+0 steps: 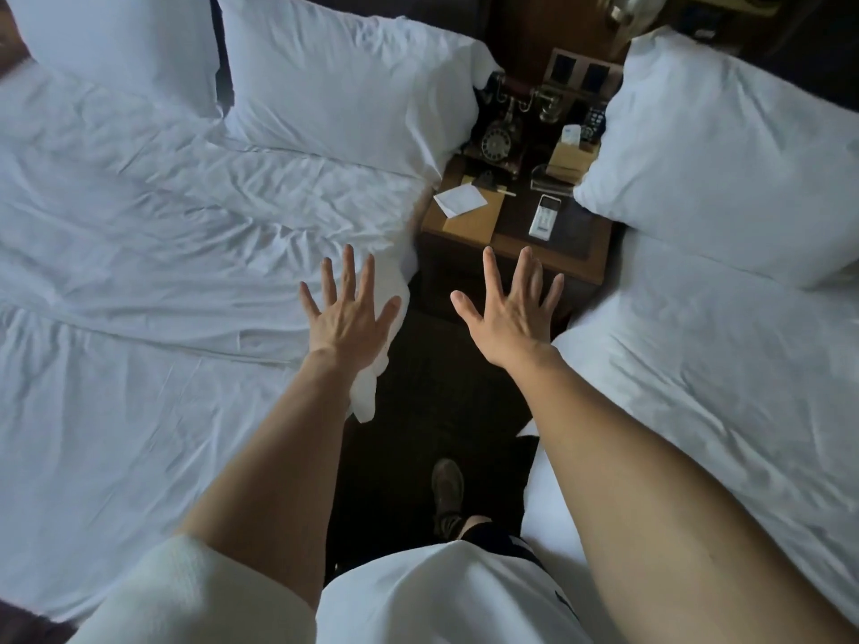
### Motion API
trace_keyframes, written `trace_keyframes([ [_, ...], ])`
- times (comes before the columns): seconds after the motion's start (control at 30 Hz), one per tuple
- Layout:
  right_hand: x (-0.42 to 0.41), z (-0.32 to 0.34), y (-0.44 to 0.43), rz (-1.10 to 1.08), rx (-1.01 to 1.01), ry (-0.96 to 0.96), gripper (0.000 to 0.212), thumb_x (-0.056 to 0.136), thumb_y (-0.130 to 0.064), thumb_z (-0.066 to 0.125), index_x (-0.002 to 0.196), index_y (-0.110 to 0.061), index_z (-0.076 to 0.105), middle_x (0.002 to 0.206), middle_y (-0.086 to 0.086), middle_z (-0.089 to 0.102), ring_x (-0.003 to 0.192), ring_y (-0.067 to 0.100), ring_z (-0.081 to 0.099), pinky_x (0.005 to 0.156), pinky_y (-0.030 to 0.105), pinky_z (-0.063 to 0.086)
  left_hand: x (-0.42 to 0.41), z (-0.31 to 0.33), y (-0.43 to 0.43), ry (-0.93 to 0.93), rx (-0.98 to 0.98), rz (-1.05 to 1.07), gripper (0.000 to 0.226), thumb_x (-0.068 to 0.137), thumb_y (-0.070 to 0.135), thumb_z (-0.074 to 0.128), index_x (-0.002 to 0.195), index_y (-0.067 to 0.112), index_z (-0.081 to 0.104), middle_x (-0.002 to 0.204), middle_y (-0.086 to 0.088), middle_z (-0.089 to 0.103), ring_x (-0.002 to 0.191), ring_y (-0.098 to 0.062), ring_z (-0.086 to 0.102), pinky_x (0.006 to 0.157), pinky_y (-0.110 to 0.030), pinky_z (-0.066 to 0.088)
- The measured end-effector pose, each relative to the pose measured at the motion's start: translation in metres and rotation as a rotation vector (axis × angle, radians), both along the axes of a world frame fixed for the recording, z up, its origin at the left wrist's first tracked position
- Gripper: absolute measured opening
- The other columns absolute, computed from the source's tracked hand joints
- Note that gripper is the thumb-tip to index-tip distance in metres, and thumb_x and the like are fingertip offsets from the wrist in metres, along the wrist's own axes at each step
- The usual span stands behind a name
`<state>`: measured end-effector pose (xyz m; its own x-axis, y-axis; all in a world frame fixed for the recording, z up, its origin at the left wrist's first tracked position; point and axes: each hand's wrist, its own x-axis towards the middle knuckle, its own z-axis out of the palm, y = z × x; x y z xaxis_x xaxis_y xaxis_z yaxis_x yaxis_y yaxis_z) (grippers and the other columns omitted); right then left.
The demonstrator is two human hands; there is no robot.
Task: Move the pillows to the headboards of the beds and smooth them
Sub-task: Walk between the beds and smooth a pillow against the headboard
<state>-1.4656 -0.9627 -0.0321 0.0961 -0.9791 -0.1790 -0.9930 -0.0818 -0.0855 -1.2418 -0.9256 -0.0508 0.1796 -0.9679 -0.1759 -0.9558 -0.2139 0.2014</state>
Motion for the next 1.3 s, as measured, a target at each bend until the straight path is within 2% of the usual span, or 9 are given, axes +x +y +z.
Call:
trace_keyframes([
  [0.1,-0.003,0.002,-0.046,0.037,0.008,0.000,0.082,0.095,-0.078,0.008,0.162,-0.034,-0.014,0.168,0.022,-0.019,0.157,0.039,-0.011,0.120,0.062,-0.015,-0.007,0.006,-0.039,0.017,-0.010,0.048,0.076,0.101,0.068,0.018,0.162,0.031,-0.011,0.167,0.004,-0.028,0.154,-0.026,-0.025,0.122,-0.060,-0.012],
  [0.37,0.016,0.003,-0.148,0.116,-0.032,0.015,0.083,0.095,-0.076,0.009,0.162,-0.031,-0.010,0.168,0.027,-0.008,0.157,0.042,0.000,0.122,0.065,-0.008,0.016,0.009,-0.117,0.006,-0.017,0.126,0.076,0.102,0.067,0.017,0.163,0.031,-0.010,0.169,0.003,-0.024,0.155,-0.028,-0.022,0.122,-0.062,-0.010],
  [0.6,0.060,-0.011,-0.231,0.167,-0.006,-0.003,0.084,0.094,-0.078,0.009,0.163,-0.033,-0.011,0.167,0.027,-0.015,0.157,0.040,-0.009,0.120,0.064,-0.013,0.070,-0.001,-0.184,-0.027,-0.002,0.164,0.075,0.102,0.065,0.018,0.163,0.030,-0.010,0.169,0.002,-0.023,0.156,-0.028,-0.020,0.122,-0.061,-0.010],
  [0.77,0.098,-0.008,-0.294,0.155,-0.023,0.020,0.084,0.095,-0.077,0.010,0.163,-0.032,-0.008,0.168,0.027,-0.011,0.157,0.041,-0.003,0.121,0.065,-0.009,0.113,0.000,-0.250,-0.007,-0.003,0.177,0.075,0.102,0.065,0.018,0.162,0.030,-0.010,0.169,0.003,-0.023,0.156,-0.027,-0.021,0.123,-0.061,-0.009],
  [1.03,0.166,0.017,-0.381,0.157,-0.068,-0.003,0.081,0.097,-0.076,0.014,0.163,-0.034,-0.011,0.168,0.024,-0.013,0.157,0.039,-0.004,0.120,0.061,-0.015,0.180,0.022,-0.353,0.019,-0.066,0.189,0.075,0.102,0.066,0.020,0.163,0.031,-0.007,0.170,0.004,-0.020,0.157,-0.027,-0.017,0.122,-0.062,-0.009],
  [1.3,0.201,0.024,-0.458,0.082,-0.132,-0.056,0.083,0.095,-0.076,0.014,0.162,-0.034,-0.011,0.168,0.023,-0.013,0.157,0.038,-0.003,0.120,0.062,-0.012,0.226,0.042,-0.430,-0.031,-0.124,0.127,0.075,0.103,0.065,0.021,0.163,0.030,-0.007,0.170,0.004,-0.019,0.157,-0.028,-0.016,0.123,-0.062,-0.006],
])
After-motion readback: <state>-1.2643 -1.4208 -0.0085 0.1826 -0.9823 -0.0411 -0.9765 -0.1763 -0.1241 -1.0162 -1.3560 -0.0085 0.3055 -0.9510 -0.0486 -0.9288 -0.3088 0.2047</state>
